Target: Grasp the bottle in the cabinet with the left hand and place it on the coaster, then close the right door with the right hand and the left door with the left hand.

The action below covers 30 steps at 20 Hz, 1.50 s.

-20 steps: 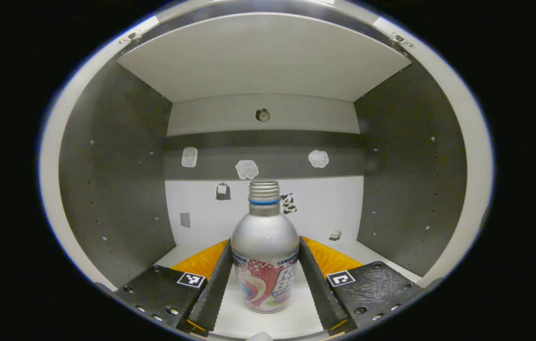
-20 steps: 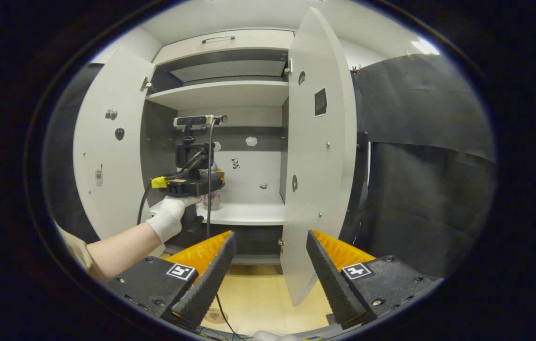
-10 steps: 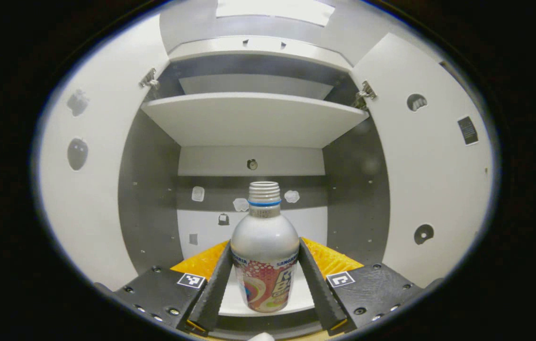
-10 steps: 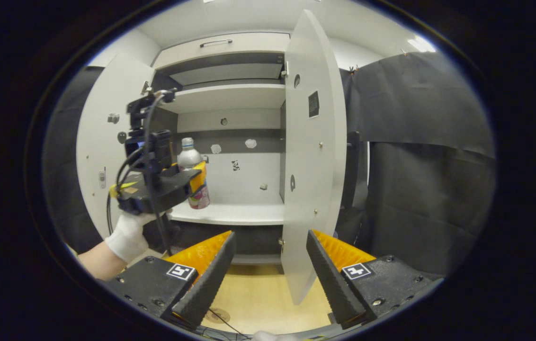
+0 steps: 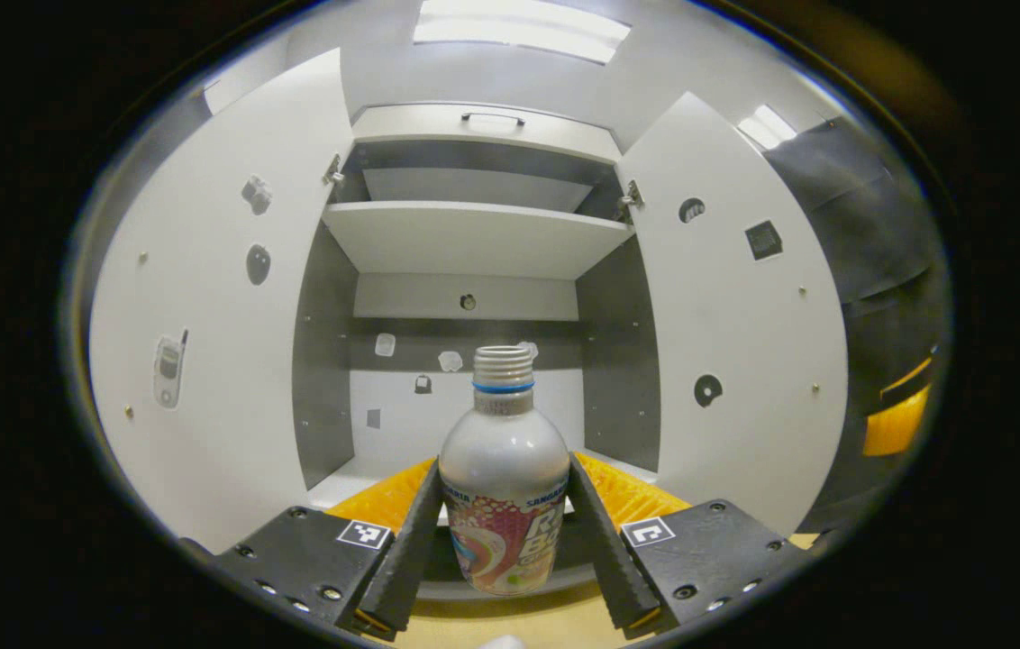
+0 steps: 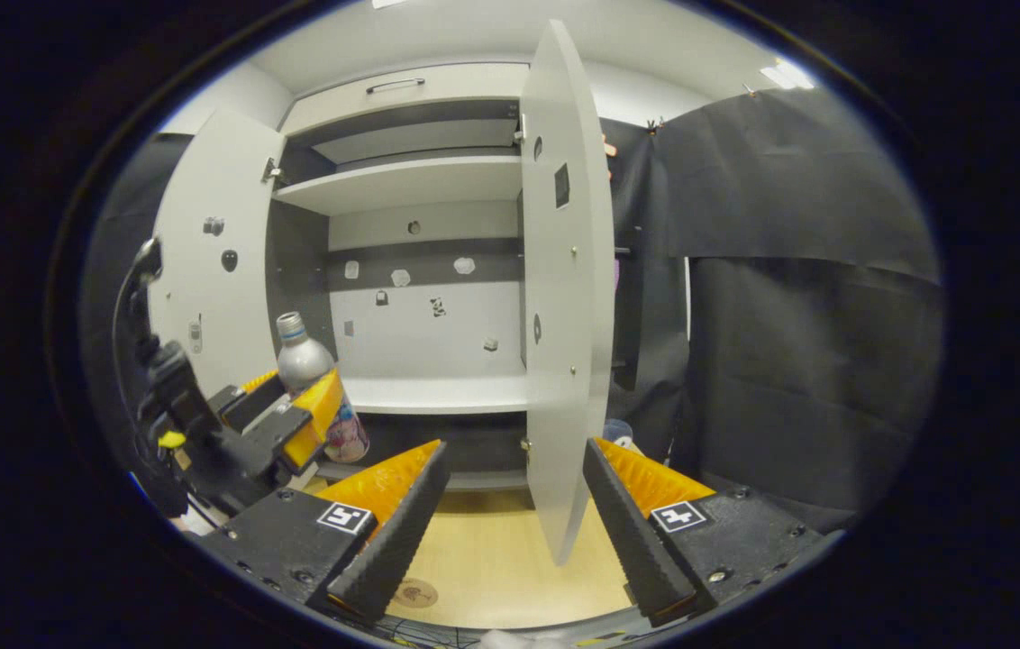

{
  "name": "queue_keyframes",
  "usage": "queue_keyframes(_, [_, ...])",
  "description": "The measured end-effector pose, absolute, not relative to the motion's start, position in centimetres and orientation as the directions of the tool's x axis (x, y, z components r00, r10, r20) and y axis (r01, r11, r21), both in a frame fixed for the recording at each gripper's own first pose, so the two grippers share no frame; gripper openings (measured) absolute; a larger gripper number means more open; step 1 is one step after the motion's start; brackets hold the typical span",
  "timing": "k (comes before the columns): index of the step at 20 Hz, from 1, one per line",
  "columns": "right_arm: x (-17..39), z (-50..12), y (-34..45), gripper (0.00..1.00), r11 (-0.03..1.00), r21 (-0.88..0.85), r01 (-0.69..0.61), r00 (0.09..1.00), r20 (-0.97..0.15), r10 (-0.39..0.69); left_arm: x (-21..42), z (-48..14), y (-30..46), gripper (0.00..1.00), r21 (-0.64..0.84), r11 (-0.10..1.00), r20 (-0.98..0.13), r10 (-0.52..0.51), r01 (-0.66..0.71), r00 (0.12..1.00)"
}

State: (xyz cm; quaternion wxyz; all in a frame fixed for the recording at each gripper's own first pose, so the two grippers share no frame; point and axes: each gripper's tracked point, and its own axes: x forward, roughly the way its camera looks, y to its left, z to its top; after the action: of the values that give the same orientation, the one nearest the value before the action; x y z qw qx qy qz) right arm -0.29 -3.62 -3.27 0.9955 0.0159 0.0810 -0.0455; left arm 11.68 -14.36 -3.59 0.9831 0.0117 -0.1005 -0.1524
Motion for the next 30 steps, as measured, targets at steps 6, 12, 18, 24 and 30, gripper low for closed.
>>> queue_keyframes(6, [-1.2, -4.7, -3.9, 0.98, 0.996, 0.000, 0.093, 0.973, -0.212, -0.091, 7.5, -12.4, -14.7, 0.82, 0.058, 0.939, 0.089, -0.343, 0.339, 0.935])
queue_keyframes(12, [-1.6, -5.7, -3.8, 0.98, 0.996, -0.021, 0.082, 0.962, -0.260, -0.084, 4.6, -20.9, -16.1, 0.78, 0.057, 0.912, 0.020, -0.408, 0.406, 0.913])
queue_keyframes(18, [-1.8, -6.2, -3.3, 0.98, 0.997, -0.045, 0.069, 0.954, -0.289, -0.079, 3.4, -28.4, -16.5, 0.82, 0.025, 0.891, -0.057, -0.452, 0.453, 0.890])
queue_keyframes(24, [-1.8, -6.6, -2.7, 0.98, 0.997, -0.058, 0.050, 0.952, -0.301, -0.066, 2.4, -31.6, -16.4, 0.78, 0.021, 0.872, -0.069, -0.487, 0.489, 0.871])
queue_keyframes(30, [-2.2, -7.0, -2.2, 0.98, 0.997, -0.065, 0.032, 0.948, -0.315, -0.051, 2.5, -32.7, -16.2, 0.78, 0.023, 0.880, -0.081, -0.471, 0.474, 0.878])
